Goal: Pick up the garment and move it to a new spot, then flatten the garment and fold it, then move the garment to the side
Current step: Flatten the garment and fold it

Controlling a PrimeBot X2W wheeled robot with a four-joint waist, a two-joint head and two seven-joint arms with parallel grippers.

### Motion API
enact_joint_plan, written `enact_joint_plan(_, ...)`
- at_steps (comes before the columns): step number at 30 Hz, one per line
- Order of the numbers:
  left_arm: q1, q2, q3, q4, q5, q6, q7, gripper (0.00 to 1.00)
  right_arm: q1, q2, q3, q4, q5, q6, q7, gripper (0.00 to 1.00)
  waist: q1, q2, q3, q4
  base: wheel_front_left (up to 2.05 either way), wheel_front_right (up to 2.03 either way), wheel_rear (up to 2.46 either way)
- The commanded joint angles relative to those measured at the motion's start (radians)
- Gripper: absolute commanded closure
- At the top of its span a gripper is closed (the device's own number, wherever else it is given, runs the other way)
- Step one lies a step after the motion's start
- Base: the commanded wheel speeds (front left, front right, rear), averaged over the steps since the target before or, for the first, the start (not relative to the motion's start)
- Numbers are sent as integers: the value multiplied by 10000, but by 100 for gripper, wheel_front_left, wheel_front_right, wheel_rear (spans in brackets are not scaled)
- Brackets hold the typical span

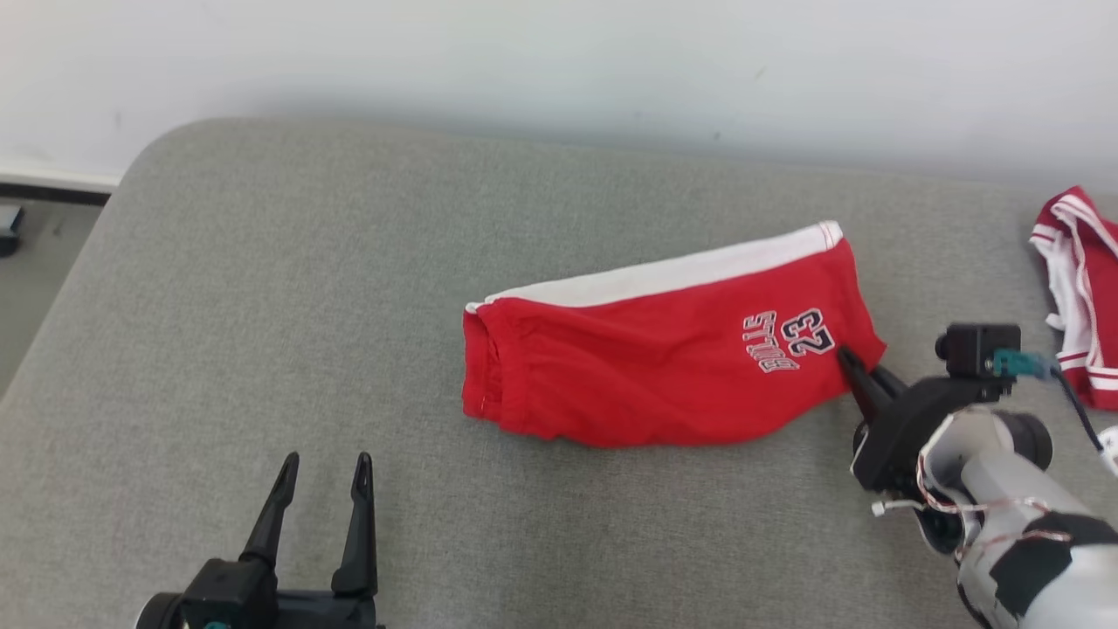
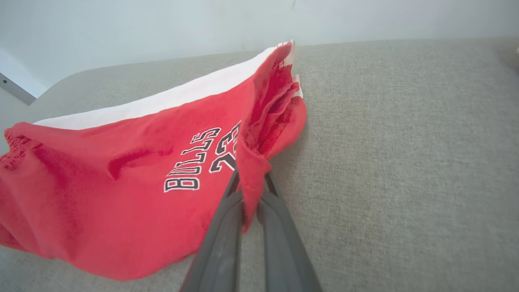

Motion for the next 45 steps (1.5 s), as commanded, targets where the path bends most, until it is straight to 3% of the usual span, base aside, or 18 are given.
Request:
enact_joint_plan(1, 221, -14, 48, 28, 83, -22, -26, 0, 496, -138, -35, -321, 206, -28, -154, 100, 0, 1, -400, -303, 0, 0, 0)
enact_joint_plan(15, 721, -13, 119, -4, 181, -152, -26, 0, 3644, -778, -1122, -2304, 403, -29, -333, 100, 0, 1, -778, -963, 0, 0, 0)
enact_joint_plan(16, 721, -15, 100, 2, 179, -159, -26, 0, 3757, -804, -1267, -2346, 280, -29, -302, 73, 0, 1, -776, -988, 0, 0, 0)
enact_joint_plan(17, 717, -15, 84, 29, 176, -163, -26, 0, 3858, -840, -1374, -2380, 50, -29, -295, 16, 0, 1, -799, -1005, 0, 0, 0)
enact_joint_plan(18, 712, -13, 72, 50, 191, -169, -26, 0, 3921, -806, -1486, -2436, -120, -29, -291, 0, 0, 1, -810, -1016, 0, 0, 0)
enact_joint_plan(29, 946, -14, 168, 10, 100, -114, -26, 0, 3416, -370, -2895, -2744, -2525, -29, 584, 0, 0, 1, -954, -1081, 0, 0, 0)
enact_joint_plan(37, 873, -14, 152, 71, 260, 75, -26, 0, 2661, 4, -3558, -1857, -3803, -29, 1631, 0, 0, 1, -913, -757, 0, 0, 0)
enact_joint_plan(45, 634, -14, 109, 108, 214, 81, -26, 0, 2014, 102, -4054, -609, -4380, -29, 1795, 0, 0, 1, -535, -395, 0, 0, 0)
